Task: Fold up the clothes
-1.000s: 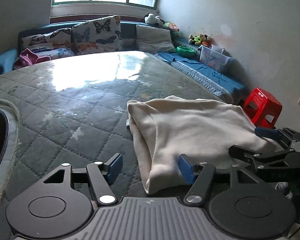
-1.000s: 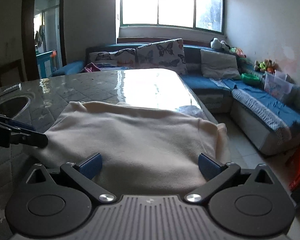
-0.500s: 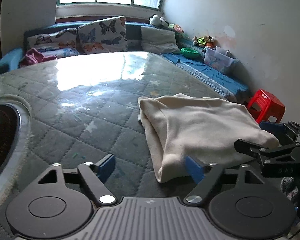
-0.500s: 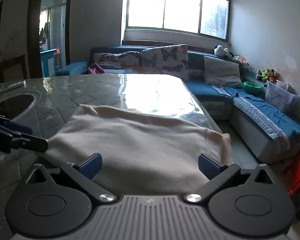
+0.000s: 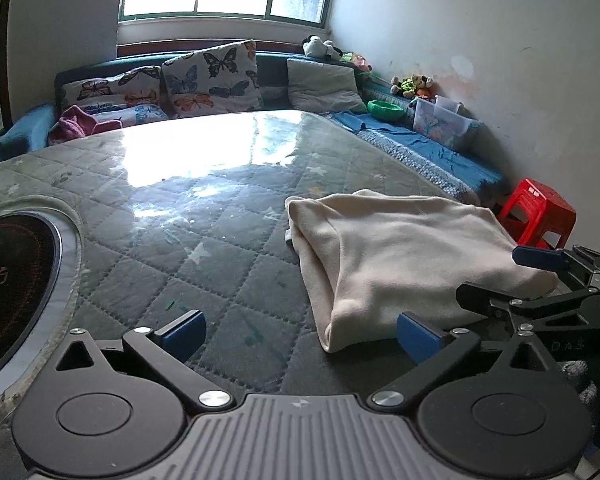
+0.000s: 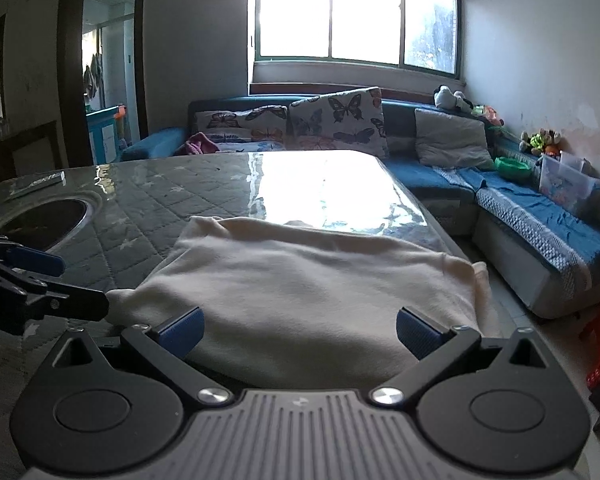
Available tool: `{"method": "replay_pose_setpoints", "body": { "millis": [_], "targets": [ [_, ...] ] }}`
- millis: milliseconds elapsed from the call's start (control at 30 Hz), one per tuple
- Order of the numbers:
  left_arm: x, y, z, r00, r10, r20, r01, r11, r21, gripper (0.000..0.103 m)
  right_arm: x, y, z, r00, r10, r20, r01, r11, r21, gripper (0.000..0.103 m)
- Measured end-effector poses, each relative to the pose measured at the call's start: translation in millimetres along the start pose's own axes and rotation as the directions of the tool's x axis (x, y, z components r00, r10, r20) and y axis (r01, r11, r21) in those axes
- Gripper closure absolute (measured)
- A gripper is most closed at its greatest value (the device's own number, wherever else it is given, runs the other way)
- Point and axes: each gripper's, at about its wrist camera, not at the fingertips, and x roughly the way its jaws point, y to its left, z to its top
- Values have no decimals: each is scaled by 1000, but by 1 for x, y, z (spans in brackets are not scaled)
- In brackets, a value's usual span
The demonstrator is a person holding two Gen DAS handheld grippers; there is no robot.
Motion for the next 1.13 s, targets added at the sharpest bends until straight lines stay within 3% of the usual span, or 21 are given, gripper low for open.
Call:
{"method": "replay_pose_setpoints", "body": {
  "millis": [367, 1133],
  "targets": [
    [-8, -2, -6, 999, 32, -21, -32, 999, 9, 0, -15, 13, -7, 1000, -27, 10, 27, 999, 18, 0],
    [-27, -20, -17, 1000, 22, -10, -22, 999, 50, 0, -42, 14, -16, 996, -75, 41, 71, 995, 76, 0]
  ]
}}
